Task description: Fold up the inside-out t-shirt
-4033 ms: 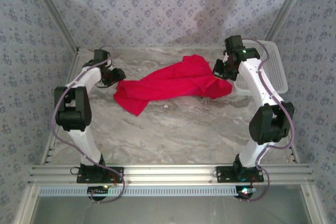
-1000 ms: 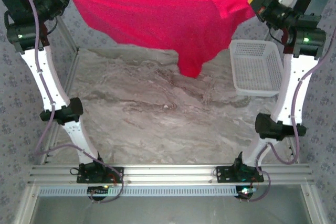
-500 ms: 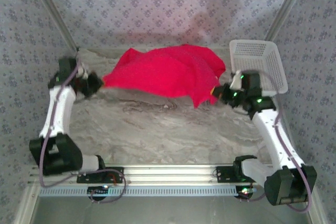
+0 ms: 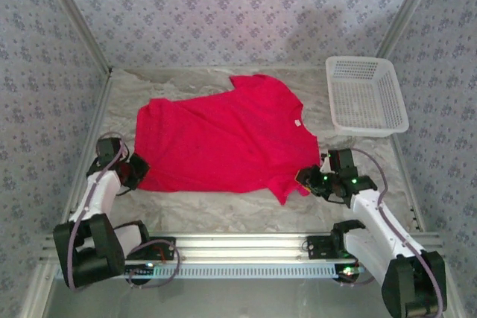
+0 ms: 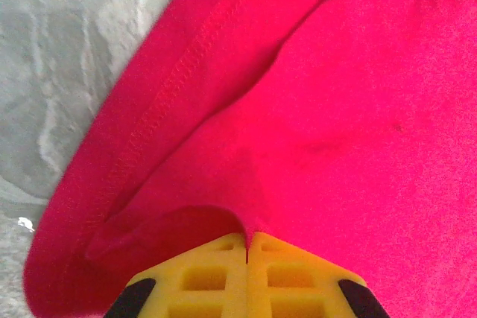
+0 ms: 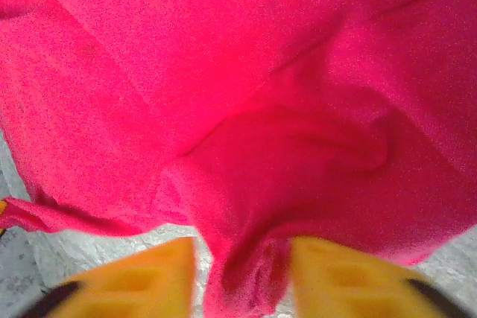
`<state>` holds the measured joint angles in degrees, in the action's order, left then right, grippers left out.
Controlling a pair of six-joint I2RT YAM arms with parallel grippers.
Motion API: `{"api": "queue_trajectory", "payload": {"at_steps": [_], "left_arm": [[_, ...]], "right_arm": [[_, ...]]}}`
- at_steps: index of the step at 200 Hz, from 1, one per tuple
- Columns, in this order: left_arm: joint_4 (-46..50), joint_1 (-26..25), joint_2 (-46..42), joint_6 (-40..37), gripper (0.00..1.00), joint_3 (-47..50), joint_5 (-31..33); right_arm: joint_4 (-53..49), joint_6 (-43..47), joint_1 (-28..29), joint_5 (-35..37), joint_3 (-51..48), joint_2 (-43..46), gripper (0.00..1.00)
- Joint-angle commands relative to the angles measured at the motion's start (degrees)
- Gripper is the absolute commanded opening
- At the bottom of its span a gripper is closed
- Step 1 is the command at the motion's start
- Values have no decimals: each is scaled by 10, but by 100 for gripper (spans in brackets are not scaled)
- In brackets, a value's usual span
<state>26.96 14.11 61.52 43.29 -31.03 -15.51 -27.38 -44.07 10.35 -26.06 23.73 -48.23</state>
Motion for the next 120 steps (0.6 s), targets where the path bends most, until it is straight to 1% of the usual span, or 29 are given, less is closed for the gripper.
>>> {"api": "queue_trajectory", "payload": {"at_steps": [1,9,16,24,34,49,61,69,81,92,103,120], "left_arm": [[33,8,-42,0,10,-36,30],[53,8,-56,-7,15,-51,40],[71,8,-66,-14,23,-67,50],[87,7,-77,-24,26,-86,59],[104,2,-89,-34,30,-109,76],[116,-21,-102,-44,30,-145,116],[116,-60,-101,-49,31,-170,157],[99,-87,-91,-51,32,-179,163],[52,-119,-52,-50,34,-184,138],[20,-135,10,-50,33,-199,105],[-1,-144,81,-52,29,-222,89],[-33,-145,181,-62,27,-265,72]], "right_arm": [[-66,-1,5,28,33,23,60],[-92,0,5,47,57,32,65],[-102,-4,5,64,78,35,69],[-114,-1,5,84,109,31,73],[-126,13,5,109,151,12,74],[-124,34,7,133,212,-38,74],[-104,44,12,144,251,-90,74],[-75,52,17,137,273,-131,74],[-37,61,25,127,314,-206,73],[-17,75,33,112,360,-285,73],[-8,75,37,97,415,-365,70],[-10,76,41,88,515,-478,65]]}}
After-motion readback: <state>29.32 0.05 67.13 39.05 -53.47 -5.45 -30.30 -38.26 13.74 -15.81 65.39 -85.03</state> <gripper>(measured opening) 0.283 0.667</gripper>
